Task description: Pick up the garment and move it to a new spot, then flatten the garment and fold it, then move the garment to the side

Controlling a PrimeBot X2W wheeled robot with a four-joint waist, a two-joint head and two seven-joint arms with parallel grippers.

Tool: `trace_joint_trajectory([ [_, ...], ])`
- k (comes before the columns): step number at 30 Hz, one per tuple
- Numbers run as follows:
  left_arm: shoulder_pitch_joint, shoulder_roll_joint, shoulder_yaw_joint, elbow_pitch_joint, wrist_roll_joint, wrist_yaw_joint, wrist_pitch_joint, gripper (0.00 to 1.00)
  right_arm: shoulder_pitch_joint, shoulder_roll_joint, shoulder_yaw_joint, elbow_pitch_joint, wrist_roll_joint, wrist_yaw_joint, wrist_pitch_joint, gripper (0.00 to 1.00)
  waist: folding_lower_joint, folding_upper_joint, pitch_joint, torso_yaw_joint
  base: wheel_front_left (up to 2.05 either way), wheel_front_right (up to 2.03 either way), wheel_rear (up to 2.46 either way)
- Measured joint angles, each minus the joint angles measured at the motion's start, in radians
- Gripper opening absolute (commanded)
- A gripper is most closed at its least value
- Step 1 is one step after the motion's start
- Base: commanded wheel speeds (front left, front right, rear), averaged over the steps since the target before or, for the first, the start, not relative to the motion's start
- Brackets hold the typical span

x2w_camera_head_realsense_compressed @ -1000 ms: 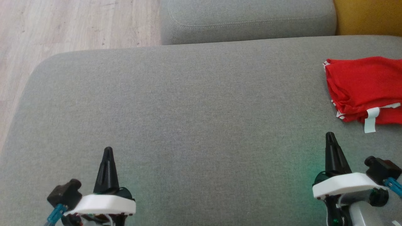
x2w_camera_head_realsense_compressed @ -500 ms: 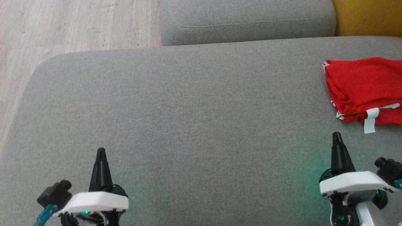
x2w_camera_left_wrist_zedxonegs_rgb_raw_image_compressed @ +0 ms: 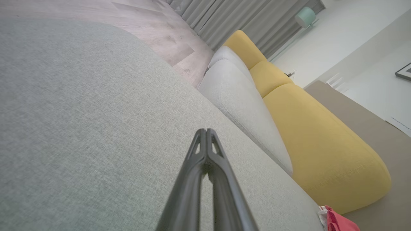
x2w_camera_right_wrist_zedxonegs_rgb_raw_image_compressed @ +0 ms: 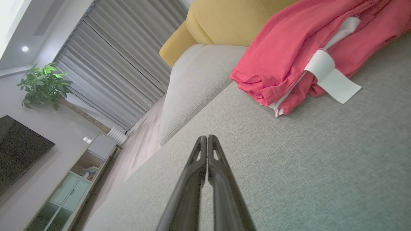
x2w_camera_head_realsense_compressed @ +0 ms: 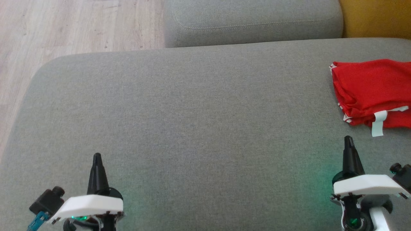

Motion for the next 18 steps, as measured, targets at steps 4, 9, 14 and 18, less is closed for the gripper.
trace_joint_trajectory([
  [4,0.0,0.0,0.004,0.0,-0.041,0.0,0.009,0.0,0.0,0.0,-0.004,-0.002,0.046,0.0,0.013,0.0,0.0,0.0,-0.001,0.0,0.0,0.0,0.0],
  [9,0.0,0.0,0.016,0.0,-0.09,-0.002,0.026,0.0,0.0,0.0,-0.012,-0.005,0.104,0.0,0.026,0.0,0.0,0.0,-0.003,0.0,0.0,0.0,0.0],
  [14,-0.002,0.0,0.029,-0.001,-0.139,-0.002,0.04,0.0,0.0,0.0,-0.02,-0.011,0.16,0.0,0.042,0.0,0.0,0.0,-0.004,0.0,0.0,0.0,0.0],
  [18,-0.002,0.0,0.033,-0.001,-0.181,-0.006,0.053,0.0,-0.001,0.0,-0.023,-0.014,0.206,0.0,0.053,0.0,0.0,0.0,-0.005,0.0,0.0,0.0,0.0],
])
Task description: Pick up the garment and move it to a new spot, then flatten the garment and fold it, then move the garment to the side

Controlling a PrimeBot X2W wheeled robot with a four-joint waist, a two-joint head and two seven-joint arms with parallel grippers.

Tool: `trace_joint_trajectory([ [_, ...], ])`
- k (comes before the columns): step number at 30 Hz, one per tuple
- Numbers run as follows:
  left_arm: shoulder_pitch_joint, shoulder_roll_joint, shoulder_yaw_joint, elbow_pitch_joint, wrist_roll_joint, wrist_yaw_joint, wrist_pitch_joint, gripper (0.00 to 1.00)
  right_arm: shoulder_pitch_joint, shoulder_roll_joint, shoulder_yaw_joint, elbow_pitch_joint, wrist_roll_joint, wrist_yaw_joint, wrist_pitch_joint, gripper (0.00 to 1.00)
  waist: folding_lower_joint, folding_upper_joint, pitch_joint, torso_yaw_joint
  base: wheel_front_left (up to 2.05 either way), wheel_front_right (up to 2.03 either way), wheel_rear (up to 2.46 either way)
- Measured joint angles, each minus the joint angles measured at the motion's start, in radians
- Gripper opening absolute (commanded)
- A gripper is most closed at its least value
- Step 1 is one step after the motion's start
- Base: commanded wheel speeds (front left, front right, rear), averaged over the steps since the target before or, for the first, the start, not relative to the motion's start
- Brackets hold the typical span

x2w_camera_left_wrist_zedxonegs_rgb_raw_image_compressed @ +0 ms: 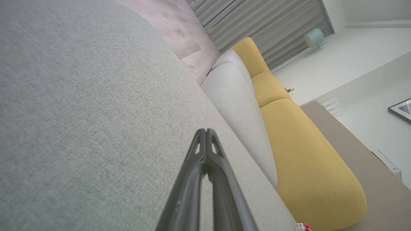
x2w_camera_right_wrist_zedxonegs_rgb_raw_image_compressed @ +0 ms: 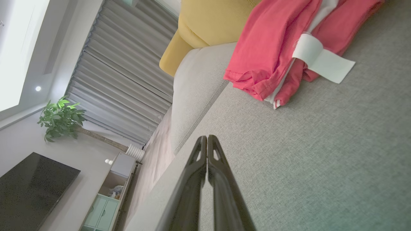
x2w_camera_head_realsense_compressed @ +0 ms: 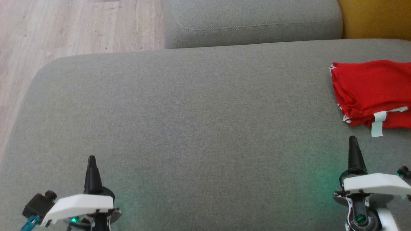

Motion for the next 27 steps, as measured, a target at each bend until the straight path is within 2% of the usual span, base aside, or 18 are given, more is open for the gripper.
trace_joint_trajectory([
  [27,-0.002,0.0,0.056,-0.003,-0.28,-0.01,0.08,0.0,0.0,0.0,-0.032,-0.016,0.319,0.0,0.079,0.0,0.0,0.0,-0.008,0.0,0.0,0.0,0.0],
])
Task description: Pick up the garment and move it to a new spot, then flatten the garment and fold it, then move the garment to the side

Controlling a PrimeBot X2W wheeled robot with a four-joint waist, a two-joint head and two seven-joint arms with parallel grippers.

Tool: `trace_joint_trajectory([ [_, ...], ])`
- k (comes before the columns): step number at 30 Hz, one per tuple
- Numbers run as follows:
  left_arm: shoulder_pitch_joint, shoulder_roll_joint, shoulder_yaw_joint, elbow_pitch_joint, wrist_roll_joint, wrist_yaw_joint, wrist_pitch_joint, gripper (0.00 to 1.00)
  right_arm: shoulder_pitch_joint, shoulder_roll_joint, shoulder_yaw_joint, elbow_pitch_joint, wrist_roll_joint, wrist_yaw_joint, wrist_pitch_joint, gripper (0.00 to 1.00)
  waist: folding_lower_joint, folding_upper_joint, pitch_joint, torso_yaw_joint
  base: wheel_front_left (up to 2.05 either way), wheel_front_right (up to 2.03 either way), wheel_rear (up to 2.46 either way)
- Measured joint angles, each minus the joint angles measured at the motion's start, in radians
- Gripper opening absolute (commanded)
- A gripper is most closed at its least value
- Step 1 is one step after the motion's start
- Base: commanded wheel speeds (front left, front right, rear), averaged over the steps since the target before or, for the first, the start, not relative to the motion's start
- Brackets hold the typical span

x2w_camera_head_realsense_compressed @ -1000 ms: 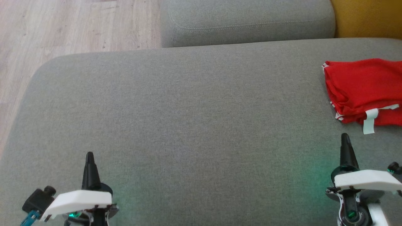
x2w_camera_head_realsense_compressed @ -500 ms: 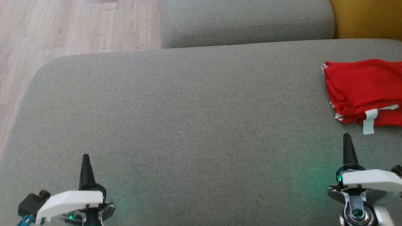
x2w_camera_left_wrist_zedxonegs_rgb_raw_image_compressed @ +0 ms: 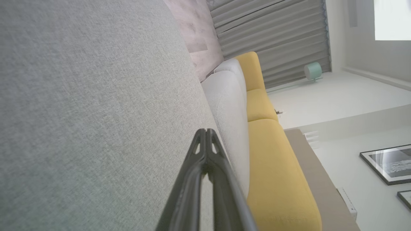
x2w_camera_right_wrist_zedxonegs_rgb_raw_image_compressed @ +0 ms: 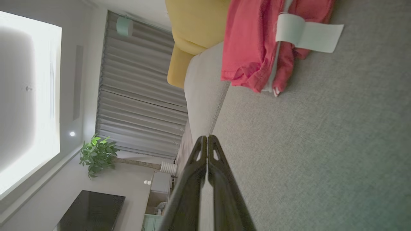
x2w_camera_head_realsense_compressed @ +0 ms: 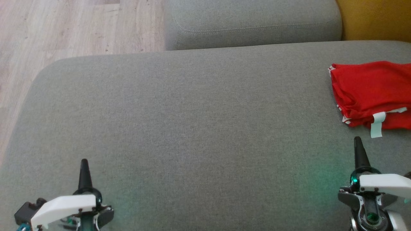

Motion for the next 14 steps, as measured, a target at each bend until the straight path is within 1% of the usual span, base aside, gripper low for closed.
trace_joint_trajectory([
  [14,-0.009,0.0,0.015,-0.001,-0.13,-0.003,0.035,0.0,0.0,0.0,-0.011,-0.006,0.147,0.0,0.034,0.0,0.0,0.0,-0.004,0.0,0.0,0.0,0.0],
])
